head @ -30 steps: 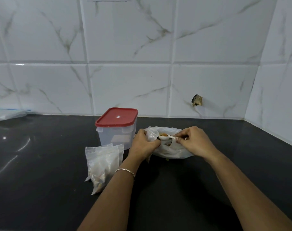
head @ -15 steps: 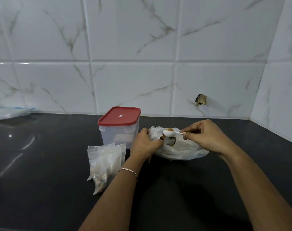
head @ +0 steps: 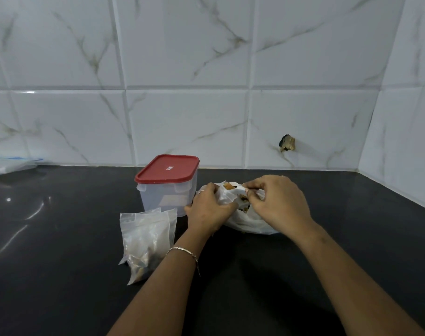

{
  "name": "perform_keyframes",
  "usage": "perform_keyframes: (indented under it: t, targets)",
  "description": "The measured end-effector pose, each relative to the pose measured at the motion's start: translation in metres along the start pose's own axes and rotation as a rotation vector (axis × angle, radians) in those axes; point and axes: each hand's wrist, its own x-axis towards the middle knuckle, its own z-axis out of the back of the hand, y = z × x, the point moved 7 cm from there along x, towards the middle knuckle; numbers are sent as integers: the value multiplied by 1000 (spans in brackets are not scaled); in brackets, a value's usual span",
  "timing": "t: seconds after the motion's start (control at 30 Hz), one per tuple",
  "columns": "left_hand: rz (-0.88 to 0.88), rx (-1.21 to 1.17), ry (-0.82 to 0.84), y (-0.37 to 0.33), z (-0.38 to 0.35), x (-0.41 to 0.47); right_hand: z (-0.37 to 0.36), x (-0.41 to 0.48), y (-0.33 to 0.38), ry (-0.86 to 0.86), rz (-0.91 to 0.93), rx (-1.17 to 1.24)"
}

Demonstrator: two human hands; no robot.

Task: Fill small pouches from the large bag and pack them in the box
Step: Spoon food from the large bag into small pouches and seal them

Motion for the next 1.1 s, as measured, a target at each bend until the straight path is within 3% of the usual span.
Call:
perform_keyframes:
  t: [0.23, 0.47, 0.7, 0.9, 1.03, 1.1]
  targets:
    - [45, -130, -70, -2, 8, -2, 0, -7, 40, -197, 303, -332]
    - [23, -240, -175, -7, 17, -4, 9, -17, 51, -362, 492, -386]
    - [19, -288, -175, -11, 19, -7, 13, -14, 44, -402, 448, -337]
    - [97, -316, -130, 1, 18, -4, 18, -4, 18, -374, 219, -42]
    - [200, -221, -112, 14, 18, -3, 14, 6, -7, -180, 136, 162]
    - [188, -177, -117, 14, 19, -4, 8, 8, -14, -25, 149, 129]
